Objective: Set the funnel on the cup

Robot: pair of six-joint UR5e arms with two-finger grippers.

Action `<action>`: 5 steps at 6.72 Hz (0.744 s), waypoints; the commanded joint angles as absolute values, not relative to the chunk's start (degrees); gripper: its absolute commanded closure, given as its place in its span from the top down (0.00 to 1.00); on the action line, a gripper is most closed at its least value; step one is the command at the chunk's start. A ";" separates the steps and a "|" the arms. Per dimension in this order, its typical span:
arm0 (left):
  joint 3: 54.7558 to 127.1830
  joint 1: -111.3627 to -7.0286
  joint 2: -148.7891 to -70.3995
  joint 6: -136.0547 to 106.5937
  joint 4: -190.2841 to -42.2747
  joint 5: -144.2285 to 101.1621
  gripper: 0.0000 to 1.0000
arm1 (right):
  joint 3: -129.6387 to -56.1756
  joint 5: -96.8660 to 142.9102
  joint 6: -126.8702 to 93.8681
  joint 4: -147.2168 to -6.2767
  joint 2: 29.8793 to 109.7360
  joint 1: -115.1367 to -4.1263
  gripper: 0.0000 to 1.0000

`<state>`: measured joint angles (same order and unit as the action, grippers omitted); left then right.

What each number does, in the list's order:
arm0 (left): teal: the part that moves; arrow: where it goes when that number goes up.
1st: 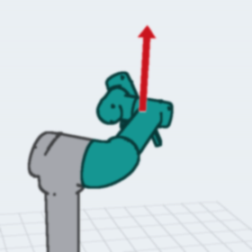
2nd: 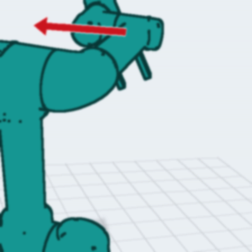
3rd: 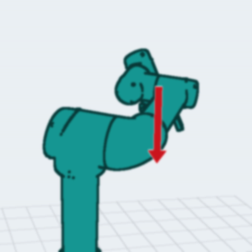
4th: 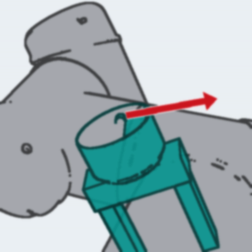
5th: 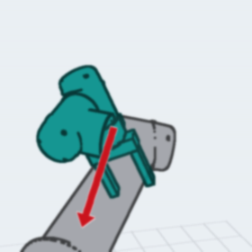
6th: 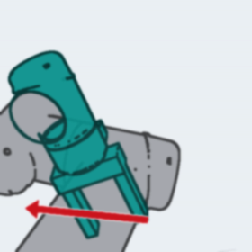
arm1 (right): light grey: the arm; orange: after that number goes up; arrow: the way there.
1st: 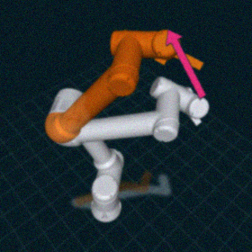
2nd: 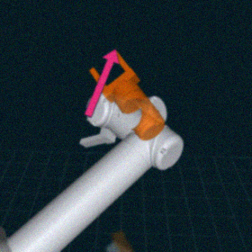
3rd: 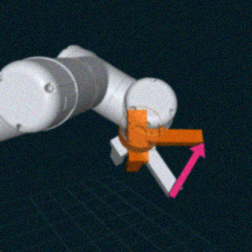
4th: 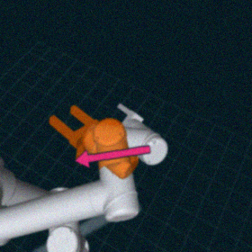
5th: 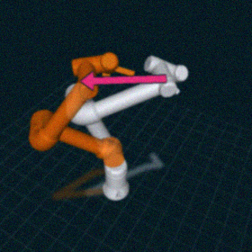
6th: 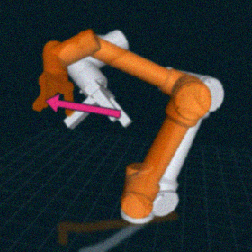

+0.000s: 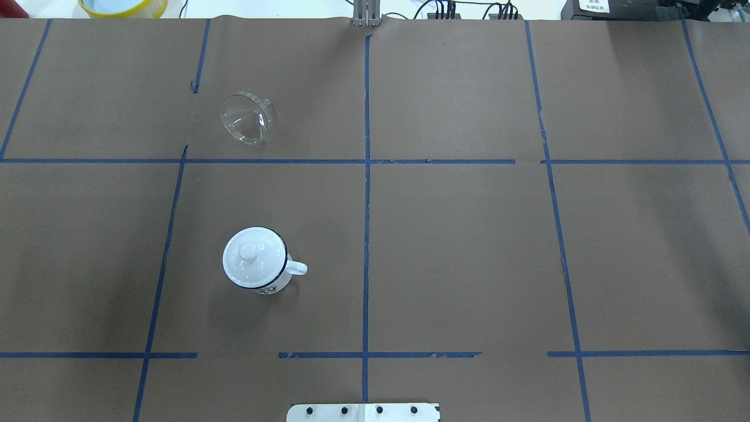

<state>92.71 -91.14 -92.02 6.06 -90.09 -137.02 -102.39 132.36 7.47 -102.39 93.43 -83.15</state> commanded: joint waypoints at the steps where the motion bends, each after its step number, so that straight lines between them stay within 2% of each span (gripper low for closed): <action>1: 92.64 -91.14 -92.02 5.98 -90.17 -137.02 1.00 | -102.39 132.36 7.47 -102.39 93.43 -83.14 1.00; 3: 94.20 -91.05 -92.28 4.84 -90.09 -136.93 1.00 | -102.31 132.36 7.47 -102.39 93.43 -83.14 1.00; 5: 105.49 -90.27 -92.98 -10.90 -85.55 -136.85 1.00 | -102.39 132.36 7.47 -102.39 93.43 -83.14 1.00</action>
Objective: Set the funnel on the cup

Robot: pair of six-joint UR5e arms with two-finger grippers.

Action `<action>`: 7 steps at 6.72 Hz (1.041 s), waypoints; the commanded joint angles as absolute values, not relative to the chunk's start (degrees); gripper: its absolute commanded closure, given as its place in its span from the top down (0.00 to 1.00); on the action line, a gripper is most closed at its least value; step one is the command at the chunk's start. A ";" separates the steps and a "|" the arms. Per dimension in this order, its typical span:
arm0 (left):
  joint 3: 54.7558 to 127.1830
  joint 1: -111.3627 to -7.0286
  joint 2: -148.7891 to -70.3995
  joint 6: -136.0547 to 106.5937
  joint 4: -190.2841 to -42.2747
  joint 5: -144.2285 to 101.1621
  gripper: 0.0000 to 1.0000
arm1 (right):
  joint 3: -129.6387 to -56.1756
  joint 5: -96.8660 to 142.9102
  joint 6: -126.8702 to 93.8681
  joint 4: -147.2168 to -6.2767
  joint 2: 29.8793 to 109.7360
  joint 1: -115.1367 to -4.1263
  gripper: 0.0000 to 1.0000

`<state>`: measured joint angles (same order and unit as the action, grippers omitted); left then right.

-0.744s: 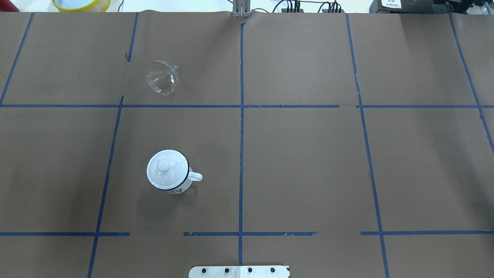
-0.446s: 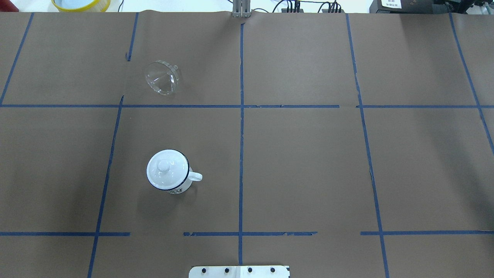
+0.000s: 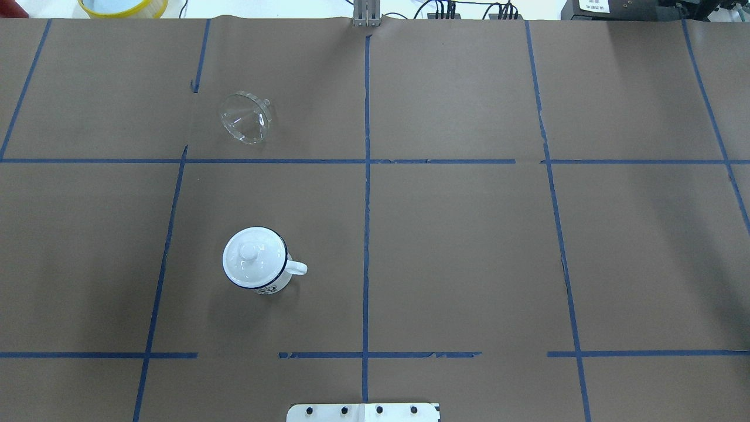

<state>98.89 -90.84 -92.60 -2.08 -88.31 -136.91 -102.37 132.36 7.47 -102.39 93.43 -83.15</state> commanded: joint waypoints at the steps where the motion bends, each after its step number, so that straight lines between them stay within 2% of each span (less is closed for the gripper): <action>1: 112.17 -86.52 -92.99 -15.68 -82.91 -136.85 1.00 | -102.31 132.36 7.47 -102.39 93.43 -83.14 1.00; 3: 124.57 -75.84 -93.16 -34.77 -81.74 -136.85 1.00 | -102.39 132.36 7.47 -102.39 93.34 -83.14 1.00; 7: 131.74 -54.28 -104.56 -65.24 -81.56 -127.30 1.00 | -102.39 132.36 7.47 -102.39 93.43 -83.14 1.00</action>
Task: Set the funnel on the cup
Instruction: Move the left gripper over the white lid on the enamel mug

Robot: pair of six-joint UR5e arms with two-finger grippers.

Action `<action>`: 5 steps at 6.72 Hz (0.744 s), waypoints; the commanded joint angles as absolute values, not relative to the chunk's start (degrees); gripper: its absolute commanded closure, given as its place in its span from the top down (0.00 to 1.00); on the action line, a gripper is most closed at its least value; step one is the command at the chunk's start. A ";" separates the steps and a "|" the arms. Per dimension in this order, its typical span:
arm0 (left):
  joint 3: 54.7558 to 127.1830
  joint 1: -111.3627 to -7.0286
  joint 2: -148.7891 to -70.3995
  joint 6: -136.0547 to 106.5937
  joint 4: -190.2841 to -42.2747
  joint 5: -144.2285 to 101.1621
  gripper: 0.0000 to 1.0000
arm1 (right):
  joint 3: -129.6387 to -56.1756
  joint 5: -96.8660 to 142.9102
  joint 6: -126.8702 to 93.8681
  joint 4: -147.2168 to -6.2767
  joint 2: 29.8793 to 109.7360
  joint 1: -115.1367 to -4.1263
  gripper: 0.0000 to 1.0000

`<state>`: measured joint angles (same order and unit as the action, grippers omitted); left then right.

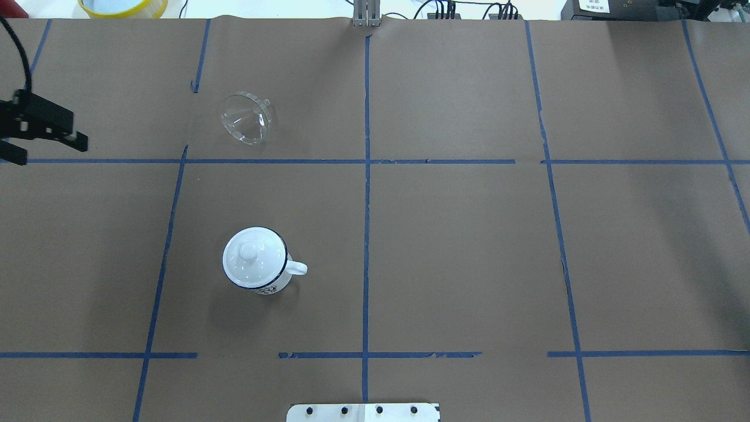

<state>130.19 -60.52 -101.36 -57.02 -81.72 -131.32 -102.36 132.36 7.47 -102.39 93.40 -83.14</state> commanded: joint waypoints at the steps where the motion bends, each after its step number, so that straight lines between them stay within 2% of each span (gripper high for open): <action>1: 131.66 -49.01 -107.11 -69.74 -80.87 -124.05 1.00 | -102.39 132.36 7.47 -102.39 93.43 -83.14 1.00; 3: 130.88 -41.26 -115.70 -71.98 -69.68 -117.46 1.00 | -102.39 132.36 7.47 -102.39 93.34 -83.14 1.00; 4: 127.30 -39.31 -121.32 -71.98 -65.17 -114.38 1.00 | -102.39 132.36 7.47 -102.39 93.43 -83.14 1.00; 5: 124.05 -36.42 -122.07 -71.90 -65.48 -112.08 1.00 | -102.31 132.36 7.47 -102.39 93.43 -83.14 1.00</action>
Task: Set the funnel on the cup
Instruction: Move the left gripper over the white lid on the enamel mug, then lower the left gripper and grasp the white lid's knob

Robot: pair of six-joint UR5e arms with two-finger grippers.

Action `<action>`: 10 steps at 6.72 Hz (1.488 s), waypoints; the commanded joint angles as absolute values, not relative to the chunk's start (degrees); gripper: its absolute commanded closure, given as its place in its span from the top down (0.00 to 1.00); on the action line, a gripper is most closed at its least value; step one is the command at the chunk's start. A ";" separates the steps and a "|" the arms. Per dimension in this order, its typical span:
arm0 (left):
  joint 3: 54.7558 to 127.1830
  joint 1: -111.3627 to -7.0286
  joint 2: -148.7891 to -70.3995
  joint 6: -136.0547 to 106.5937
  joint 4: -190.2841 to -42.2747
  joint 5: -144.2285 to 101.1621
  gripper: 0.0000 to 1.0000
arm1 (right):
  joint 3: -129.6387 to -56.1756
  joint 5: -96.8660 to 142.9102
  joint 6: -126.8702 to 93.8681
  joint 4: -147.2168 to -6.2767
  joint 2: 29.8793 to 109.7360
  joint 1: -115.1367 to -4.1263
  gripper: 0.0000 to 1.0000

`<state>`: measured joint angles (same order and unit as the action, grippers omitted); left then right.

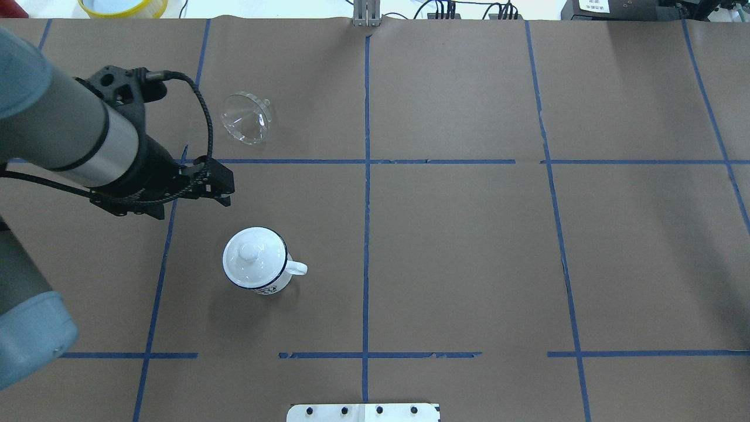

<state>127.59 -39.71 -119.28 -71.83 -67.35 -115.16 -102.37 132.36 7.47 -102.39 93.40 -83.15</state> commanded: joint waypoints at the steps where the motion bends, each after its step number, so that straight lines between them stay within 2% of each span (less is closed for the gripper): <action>1: 122.71 -31.78 -122.78 -72.07 -65.39 -105.88 1.00 | -102.30 132.36 7.47 -102.39 93.43 -83.14 1.00; 3: 119.47 -29.36 -122.09 -75.57 -69.92 -104.24 1.00 | -102.39 132.36 7.47 -102.39 93.34 -83.14 1.00; 6: 118.48 -28.04 -117.60 -77.17 -77.60 -103.89 1.00 | -102.39 132.36 7.47 -102.39 93.34 -83.14 1.00; 10: 117.60 -28.04 -117.60 -76.82 -77.78 -103.97 0.81 | -102.39 132.36 7.47 -102.39 93.43 -83.14 1.00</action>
